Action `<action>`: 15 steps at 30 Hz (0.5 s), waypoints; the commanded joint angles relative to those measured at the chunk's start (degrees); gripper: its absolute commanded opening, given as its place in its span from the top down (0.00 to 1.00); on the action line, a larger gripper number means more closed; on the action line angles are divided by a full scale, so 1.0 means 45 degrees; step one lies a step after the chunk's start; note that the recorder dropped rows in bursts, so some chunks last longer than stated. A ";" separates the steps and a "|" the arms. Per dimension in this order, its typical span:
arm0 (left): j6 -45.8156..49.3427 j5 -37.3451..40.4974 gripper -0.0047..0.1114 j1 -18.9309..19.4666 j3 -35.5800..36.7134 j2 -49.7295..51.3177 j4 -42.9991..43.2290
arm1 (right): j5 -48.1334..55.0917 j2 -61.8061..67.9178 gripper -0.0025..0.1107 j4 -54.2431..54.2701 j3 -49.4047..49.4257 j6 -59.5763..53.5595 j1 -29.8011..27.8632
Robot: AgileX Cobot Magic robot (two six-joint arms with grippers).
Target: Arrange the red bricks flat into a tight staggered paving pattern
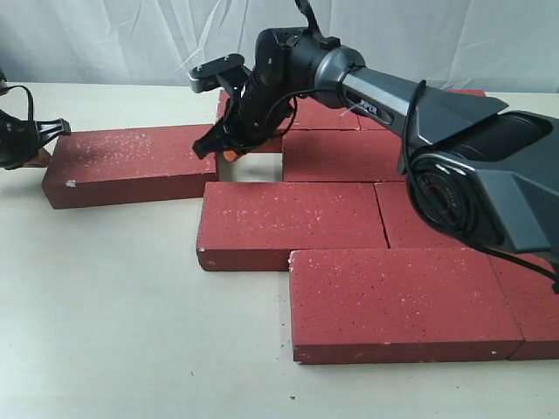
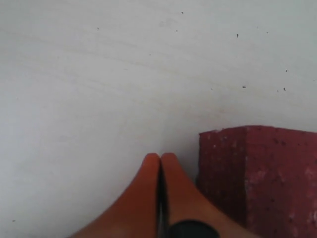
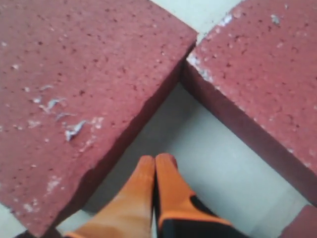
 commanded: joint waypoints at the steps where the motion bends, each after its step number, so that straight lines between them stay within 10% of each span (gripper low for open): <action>1: 0.0015 0.0064 0.96 -0.0067 -0.0050 0.0035 -0.0163 | -0.0168 0.0113 0.99 -0.0091 -0.0022 0.0051 -0.0043; 15: 0.0043 0.0118 0.96 -0.0067 -0.0050 0.0035 -0.0571 | 0.0405 0.0043 0.99 0.1783 -0.0022 -0.0378 -0.0024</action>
